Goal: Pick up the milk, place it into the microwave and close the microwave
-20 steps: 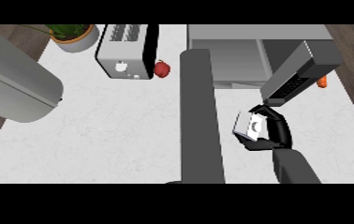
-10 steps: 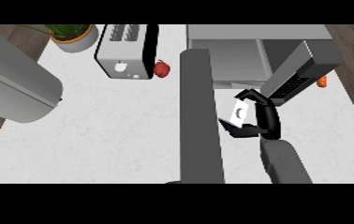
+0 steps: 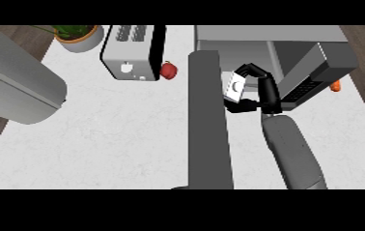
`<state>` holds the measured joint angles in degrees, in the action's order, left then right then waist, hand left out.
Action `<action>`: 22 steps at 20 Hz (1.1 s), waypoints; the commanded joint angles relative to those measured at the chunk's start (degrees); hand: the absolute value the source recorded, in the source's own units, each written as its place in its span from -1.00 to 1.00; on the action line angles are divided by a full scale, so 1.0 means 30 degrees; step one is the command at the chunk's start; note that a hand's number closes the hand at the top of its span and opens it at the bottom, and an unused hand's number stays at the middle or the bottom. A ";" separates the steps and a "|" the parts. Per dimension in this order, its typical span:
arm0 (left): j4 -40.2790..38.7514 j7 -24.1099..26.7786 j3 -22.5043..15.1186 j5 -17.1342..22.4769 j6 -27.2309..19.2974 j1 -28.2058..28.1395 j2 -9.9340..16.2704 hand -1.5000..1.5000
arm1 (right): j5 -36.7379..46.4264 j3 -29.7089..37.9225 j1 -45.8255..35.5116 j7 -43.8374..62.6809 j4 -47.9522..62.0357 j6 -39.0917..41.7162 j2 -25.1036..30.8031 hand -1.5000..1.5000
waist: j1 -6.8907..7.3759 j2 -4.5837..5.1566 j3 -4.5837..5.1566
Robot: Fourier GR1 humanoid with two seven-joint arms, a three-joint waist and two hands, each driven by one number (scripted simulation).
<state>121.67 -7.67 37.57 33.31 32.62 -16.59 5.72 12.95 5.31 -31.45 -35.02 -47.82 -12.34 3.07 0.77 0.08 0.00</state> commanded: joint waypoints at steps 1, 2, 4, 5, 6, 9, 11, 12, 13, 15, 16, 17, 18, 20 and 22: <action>-0.0236 0.0629 -0.0519 -0.1403 0.0038 0.0524 -0.0707 -1.00 | 0.1267 -0.0060 -0.3472 0.2312 0.1922 -0.1572 0.0204 1.00 | 0.0132 0.0064 0.0005; 0.0166 -0.0083 0.0028 0.0035 0.0238 -0.0159 -0.0020 -1.00 | 0.1236 0.0616 -0.3624 0.0590 0.4198 -0.2118 0.0271 1.00 | 0.0355 0.0113 -0.0013; -0.0910 0.0459 0.0002 -0.0738 0.0260 0.0670 0.0102 -1.00 | 0.1591 0.0854 -0.4590 0.0378 0.5667 -0.3096 0.0138 1.00 | 0.0348 0.0164 -0.0012; -0.0257 -0.0213 0.0075 -0.0222 0.0072 0.0430 0.0460 -1.00 | 0.1872 0.0923 -0.5070 0.0623 0.6474 -0.3480 0.0327 1.00 | 0.0518 0.0207 -0.0022; -0.0733 0.1011 -0.0013 -0.1062 0.0733 0.0298 -0.0312 -1.00 | 0.1783 0.1265 -0.5938 0.0928 0.6971 -0.3164 0.1102 1.00 | 0.0542 0.0219 -0.0012; -0.1153 0.0510 -0.0442 -0.1107 0.0593 0.1057 0.0210 -1.00 | 0.1932 0.1831 -0.7335 0.0646 0.8920 -0.4110 0.1561 1.00 | 0.0770 0.0373 -0.0026; -0.0434 0.0290 -0.0566 -0.0465 0.0743 0.0360 -0.0195 -1.00 | 0.1929 0.2116 -0.7974 0.0509 0.9877 -0.4416 0.1833 1.00 | 0.1086 0.0432 -0.0040; -0.1377 0.0855 -0.0022 -0.0801 0.0813 0.0893 0.0274 -1.00 | 0.2060 0.2118 -0.7869 0.0011 1.0308 -0.4932 0.1662 1.00 | 0.0863 0.0383 -0.0028; -0.1691 0.0934 -0.0704 -0.1477 0.0801 0.1480 0.0030 -1.00 | 0.1966 0.2306 -0.8286 0.0025 1.0526 -0.5459 0.1354 1.00 | 0.0971 0.0507 -0.0033; -0.1271 0.1014 -0.0663 -0.1024 0.1185 0.0865 -0.0166 -1.00 | 0.1647 0.2871 -0.8943 0.0328 1.0781 -0.5344 0.2449 1.00 | 0.1424 0.0649 -0.0047; -0.1548 0.0861 -0.0291 -0.0786 0.0890 0.1191 0.0286 -1.00 | 0.1887 0.2800 -0.8733 -0.0108 1.1044 -0.5979 0.2520 1.00 | 0.1223 0.0574 -0.0043; -0.1648 0.0865 -0.0167 -0.0383 0.1232 0.1005 0.0532 -1.00 | 0.2225 0.2641 -0.9456 0.0852 1.1401 -0.6722 0.2527 1.00 | 0.1475 0.0613 -0.0035; -0.1700 0.1035 -0.0149 -0.0703 0.1158 0.1182 0.0493 -1.00 | 0.2391 0.2635 -0.9097 0.0300 1.1442 -0.7463 0.2749 1.00 | 0.1464 0.0671 -0.0039; -0.1666 0.1091 -0.0602 -0.1314 0.0921 0.1558 0.0109 -1.00 | 0.2546 0.2683 -0.9157 -0.0174 1.1567 -0.8224 0.3115 1.00 | 0.1566 0.0856 -0.0053; -0.1340 0.0882 -0.1193 -0.1512 0.0607 0.1765 -0.0389 -1.00 | 0.3115 0.2294 -0.8853 -0.0798 1.1949 -0.9369 0.2790 1.00 | 0.1527 0.0826 -0.0060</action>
<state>117.24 -5.26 35.72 30.17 35.16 -12.49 6.13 20.62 12.61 -57.79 -35.64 -14.00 -35.47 10.95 5.04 2.25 -0.15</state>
